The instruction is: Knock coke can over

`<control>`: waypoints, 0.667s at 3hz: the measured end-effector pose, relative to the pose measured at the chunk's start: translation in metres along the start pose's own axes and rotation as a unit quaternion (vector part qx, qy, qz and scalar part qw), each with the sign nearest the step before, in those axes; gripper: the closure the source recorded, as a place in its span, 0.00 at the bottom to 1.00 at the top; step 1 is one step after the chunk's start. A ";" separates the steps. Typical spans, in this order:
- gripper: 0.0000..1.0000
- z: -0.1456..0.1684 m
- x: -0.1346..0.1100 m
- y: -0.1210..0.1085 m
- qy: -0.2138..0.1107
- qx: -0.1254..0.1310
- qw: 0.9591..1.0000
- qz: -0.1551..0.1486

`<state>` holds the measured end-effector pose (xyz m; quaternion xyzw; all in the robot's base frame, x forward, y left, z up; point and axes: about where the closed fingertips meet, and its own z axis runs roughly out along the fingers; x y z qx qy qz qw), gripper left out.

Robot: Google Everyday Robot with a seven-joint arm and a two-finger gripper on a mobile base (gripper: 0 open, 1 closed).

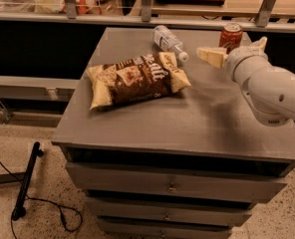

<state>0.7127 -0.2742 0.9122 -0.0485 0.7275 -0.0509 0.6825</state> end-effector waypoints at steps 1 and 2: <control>0.00 0.015 0.003 -0.007 -0.005 -0.008 1.000 0.002; 0.00 0.028 0.007 -0.009 -0.002 -0.018 1.000 -0.004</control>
Offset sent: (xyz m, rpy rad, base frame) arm 0.0415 -0.0177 -0.0160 -0.0222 0.0135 0.0530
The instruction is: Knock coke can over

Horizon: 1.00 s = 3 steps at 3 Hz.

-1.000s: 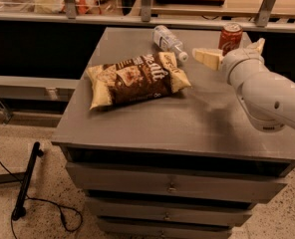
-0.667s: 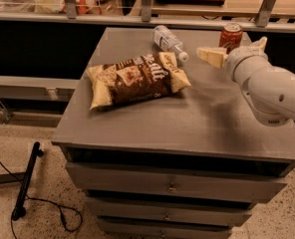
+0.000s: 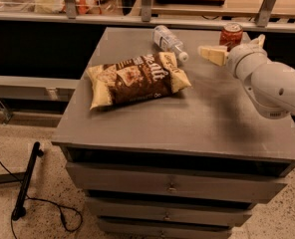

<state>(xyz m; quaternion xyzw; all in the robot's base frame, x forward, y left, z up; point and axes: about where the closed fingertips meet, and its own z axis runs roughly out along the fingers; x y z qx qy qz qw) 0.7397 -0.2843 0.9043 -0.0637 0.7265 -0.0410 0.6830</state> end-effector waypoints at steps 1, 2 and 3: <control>0.00 0.013 0.010 0.003 0.006 -0.003 1.000 -0.004; 0.00 0.027 0.015 0.003 0.008 0.000 1.000 0.002; 0.00 0.041 0.016 0.002 0.005 0.001 1.000 0.007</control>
Offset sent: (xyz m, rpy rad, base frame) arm 0.0423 -0.0006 -0.0236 0.0183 0.0199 -0.0178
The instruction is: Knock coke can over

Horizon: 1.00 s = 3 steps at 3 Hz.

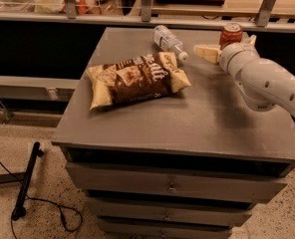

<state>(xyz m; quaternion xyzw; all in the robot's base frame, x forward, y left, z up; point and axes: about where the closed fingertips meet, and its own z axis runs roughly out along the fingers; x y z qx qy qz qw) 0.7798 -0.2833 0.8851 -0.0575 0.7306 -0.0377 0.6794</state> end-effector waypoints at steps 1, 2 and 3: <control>0.18 0.012 0.003 -0.009 -0.001 0.005 1.000 0.006; 0.41 0.020 0.007 -0.018 -0.001 0.016 1.000 0.014; 0.65 0.024 0.008 -0.019 0.001 0.018 1.000 0.012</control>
Offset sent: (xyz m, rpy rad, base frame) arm 0.0282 -0.0343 -0.0089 0.0416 -0.0084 -0.0641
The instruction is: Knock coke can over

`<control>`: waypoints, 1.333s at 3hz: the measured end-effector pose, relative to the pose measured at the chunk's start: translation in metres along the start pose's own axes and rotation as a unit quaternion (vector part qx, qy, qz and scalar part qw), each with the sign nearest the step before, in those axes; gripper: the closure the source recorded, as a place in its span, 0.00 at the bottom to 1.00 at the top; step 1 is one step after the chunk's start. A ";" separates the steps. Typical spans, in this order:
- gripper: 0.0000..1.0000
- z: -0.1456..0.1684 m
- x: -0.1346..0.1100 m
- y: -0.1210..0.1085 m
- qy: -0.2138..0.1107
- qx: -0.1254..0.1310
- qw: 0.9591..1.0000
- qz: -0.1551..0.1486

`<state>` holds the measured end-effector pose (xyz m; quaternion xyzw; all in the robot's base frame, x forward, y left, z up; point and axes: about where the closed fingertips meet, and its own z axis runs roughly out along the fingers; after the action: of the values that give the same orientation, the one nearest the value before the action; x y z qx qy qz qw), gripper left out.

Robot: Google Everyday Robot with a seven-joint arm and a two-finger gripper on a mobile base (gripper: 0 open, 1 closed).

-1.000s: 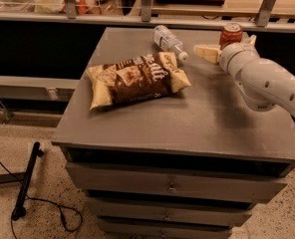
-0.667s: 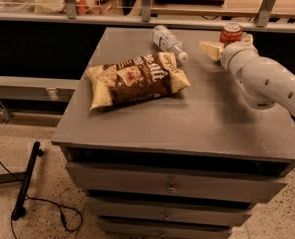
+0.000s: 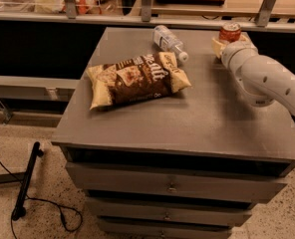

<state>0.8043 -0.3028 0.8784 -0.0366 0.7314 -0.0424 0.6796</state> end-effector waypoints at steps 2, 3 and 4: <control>1.00 -0.026 -0.033 0.036 0.030 -0.076 0.995 -0.059; 1.00 -0.058 -0.053 0.061 0.051 -0.133 0.982 -0.122; 1.00 -0.092 -0.073 0.064 0.064 -0.173 0.965 -0.184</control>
Offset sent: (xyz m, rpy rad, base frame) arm -0.0594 0.0614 0.0677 -0.2411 0.1621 0.2935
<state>0.7186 -0.2298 0.9503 -0.2845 0.7506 -0.0418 0.5949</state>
